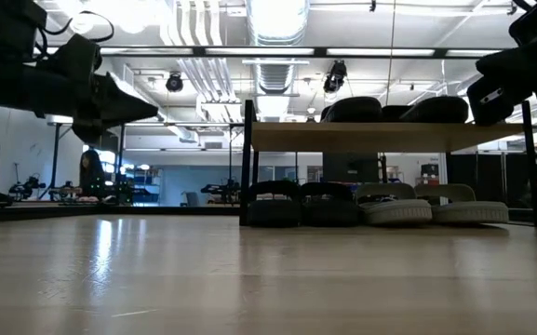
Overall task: Pick and place slides into the shelf
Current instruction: Return to Home Position
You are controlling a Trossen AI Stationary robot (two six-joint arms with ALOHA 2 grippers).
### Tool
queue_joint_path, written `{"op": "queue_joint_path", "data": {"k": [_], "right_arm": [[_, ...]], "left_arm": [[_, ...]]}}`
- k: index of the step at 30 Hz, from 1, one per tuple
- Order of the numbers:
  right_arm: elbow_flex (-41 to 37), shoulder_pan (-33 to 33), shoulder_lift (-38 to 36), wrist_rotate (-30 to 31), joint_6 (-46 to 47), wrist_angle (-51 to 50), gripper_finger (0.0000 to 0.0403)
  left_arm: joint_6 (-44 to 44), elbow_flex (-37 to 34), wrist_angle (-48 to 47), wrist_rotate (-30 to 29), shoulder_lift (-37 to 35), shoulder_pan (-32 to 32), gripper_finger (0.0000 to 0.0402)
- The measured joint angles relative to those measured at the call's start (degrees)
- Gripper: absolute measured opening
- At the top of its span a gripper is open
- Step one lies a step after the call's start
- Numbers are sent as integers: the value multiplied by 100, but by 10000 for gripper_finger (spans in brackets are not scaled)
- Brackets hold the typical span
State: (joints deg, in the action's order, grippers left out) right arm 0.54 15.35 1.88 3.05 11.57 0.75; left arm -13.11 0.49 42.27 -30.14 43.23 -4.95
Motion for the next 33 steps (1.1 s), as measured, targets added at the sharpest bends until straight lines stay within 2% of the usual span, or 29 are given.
{"op": "queue_joint_path", "data": {"k": [4,12,16,20,27,33], "right_arm": [[0,0,102,0,163,-1,13],[0,0,161,1,515,-2,13],[0,0,168,0,534,-2,13],[0,0,161,0,534,-4,13],[1,0,159,1,536,-4,13],[2,0,159,2,536,-4,13]], "left_arm": [[306,-4,-21,10,169,0,0],[386,10,-25,10,380,-4,0],[1410,259,149,29,76,-73,0],[1499,348,110,-25,-448,-91,0],[1497,365,-300,491,-1137,-229,0],[874,365,-1317,1841,-1625,-229,0]]}}
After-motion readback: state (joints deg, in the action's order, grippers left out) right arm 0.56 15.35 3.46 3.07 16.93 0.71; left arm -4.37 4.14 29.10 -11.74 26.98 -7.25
